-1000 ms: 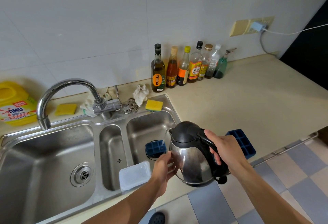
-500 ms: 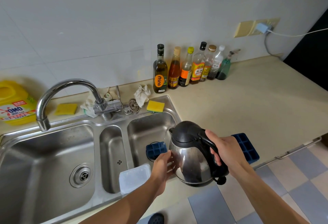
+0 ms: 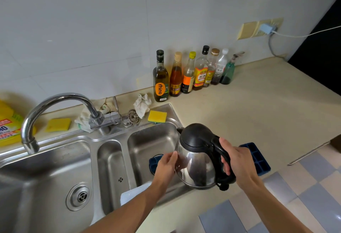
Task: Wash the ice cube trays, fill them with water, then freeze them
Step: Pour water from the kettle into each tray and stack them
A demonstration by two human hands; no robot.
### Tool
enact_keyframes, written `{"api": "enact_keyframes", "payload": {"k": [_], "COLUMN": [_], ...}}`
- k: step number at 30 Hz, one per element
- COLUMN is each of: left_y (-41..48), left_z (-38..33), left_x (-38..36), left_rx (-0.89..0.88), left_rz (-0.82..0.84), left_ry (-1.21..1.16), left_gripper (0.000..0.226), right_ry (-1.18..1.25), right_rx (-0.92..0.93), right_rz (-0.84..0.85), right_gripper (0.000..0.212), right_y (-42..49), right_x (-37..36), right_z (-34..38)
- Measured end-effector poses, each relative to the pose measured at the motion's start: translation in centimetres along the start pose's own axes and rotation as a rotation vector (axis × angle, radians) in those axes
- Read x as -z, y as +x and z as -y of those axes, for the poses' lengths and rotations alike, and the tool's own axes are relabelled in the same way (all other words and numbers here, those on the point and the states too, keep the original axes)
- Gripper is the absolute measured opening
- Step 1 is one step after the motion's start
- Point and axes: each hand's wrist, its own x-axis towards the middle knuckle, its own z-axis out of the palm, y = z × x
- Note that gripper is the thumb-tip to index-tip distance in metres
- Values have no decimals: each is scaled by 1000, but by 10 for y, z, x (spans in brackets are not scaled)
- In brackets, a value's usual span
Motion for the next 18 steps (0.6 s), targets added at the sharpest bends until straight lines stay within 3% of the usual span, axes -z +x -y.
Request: {"api": "enact_keyframes", "payload": {"k": [3, 6, 11, 18], "left_y": [12, 22, 42, 93], "left_z": [-23, -46, -79, -113], "left_x": [-3, -10, -35, -68], "left_rx": [-189, -299, -367, -318], "left_rz": [-84, -75, -9, -34], "left_ry": [205, 246, 287, 351], "left_gripper": [16, 10, 15, 25], "right_ry": [61, 100, 115, 92], "right_rx": [9, 20, 0, 6], "right_rz": [-57, -97, -92, 43], "right_gripper": [62, 61, 63, 60], "right_y": [8, 23, 64, 140], "right_x": [0, 1, 10, 28], "right_z": [-4, -6, 0, 13]}}
